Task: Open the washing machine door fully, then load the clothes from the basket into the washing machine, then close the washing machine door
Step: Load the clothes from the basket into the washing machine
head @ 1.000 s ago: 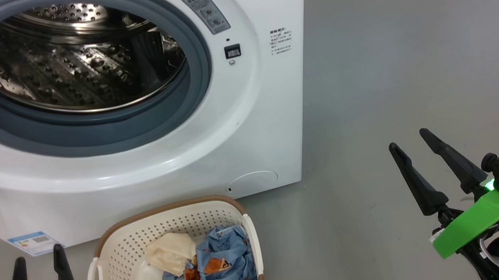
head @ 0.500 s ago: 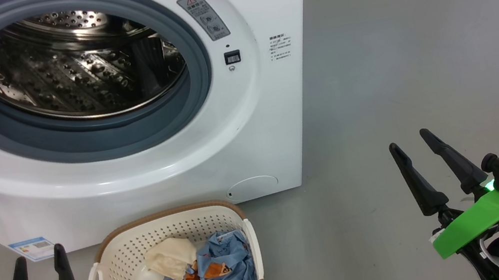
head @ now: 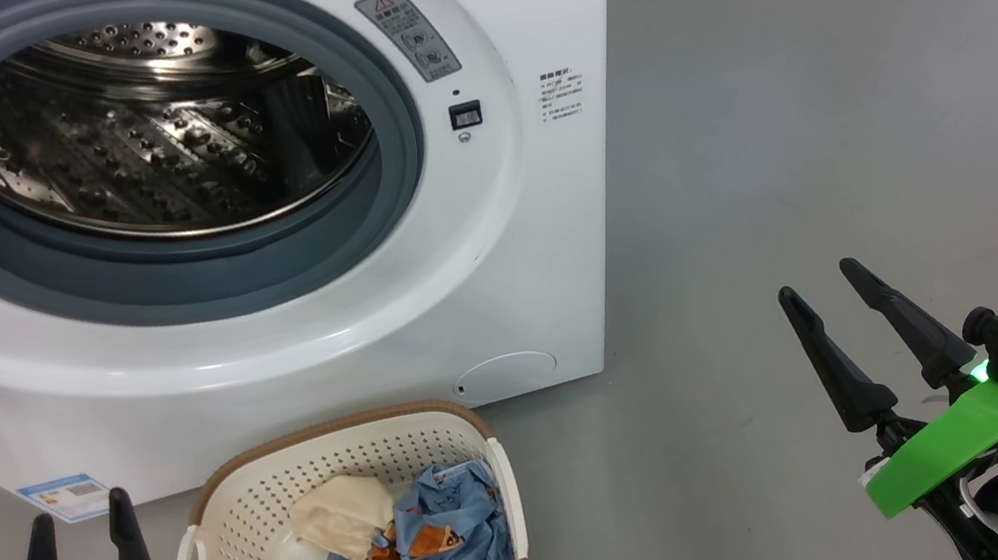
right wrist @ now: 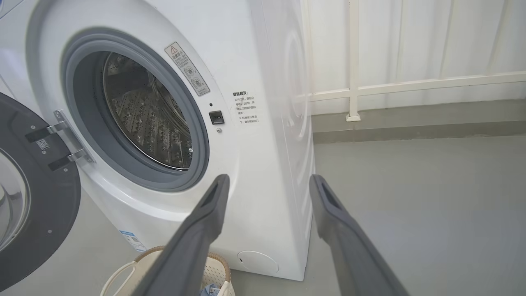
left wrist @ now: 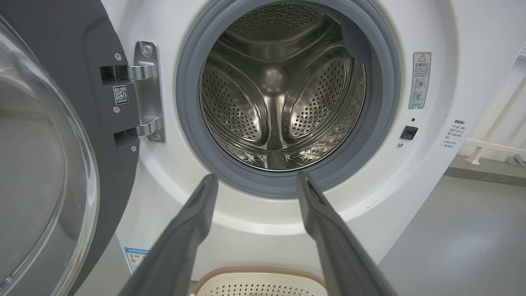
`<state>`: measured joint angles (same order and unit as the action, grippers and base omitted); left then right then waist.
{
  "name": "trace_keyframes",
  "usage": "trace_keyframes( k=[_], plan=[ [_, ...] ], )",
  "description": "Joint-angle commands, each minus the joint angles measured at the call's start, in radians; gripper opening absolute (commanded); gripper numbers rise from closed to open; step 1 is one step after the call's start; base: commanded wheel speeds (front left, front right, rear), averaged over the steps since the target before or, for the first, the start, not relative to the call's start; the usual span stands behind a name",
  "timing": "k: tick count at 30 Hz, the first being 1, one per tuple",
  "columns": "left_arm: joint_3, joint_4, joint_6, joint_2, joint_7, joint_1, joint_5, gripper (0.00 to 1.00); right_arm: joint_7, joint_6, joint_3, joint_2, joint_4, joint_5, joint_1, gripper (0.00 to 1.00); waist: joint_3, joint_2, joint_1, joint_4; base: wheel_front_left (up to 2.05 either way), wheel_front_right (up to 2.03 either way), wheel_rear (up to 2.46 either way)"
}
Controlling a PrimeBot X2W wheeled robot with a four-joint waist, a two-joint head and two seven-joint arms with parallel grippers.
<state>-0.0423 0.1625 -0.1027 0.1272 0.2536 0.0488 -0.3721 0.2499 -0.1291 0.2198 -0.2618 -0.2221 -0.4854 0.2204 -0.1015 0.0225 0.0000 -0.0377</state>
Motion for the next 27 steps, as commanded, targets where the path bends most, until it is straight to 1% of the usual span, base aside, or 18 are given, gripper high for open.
trace_keyframes(
  k=[1, 16, 27],
  plan=[
    [-0.039, -0.021, -0.010, 0.019, 0.008, 0.032, 0.009, 1.00, 0.012, -0.002, 0.021, -0.011, 0.022, 0.000, -0.006, 1.00, -0.003, 0.0000, 0.0000, 0.000, 0.00, 0.00, 0.00],
    [-0.040, -0.032, -0.013, 0.019, 0.008, 0.047, 0.011, 1.00, 0.012, -0.002, 0.022, -0.009, 0.035, 0.002, 0.009, 1.00, -0.061, 0.0000, 0.0000, -0.006, 0.00, 0.00, 0.00],
    [-0.027, -0.019, -0.016, 0.031, 0.008, 0.092, 0.011, 1.00, 0.012, -0.002, 0.014, 0.002, 0.049, 0.009, 0.041, 1.00, -0.157, 0.0000, 0.0000, -0.018, 0.00, 0.00, 0.00]
  ],
)
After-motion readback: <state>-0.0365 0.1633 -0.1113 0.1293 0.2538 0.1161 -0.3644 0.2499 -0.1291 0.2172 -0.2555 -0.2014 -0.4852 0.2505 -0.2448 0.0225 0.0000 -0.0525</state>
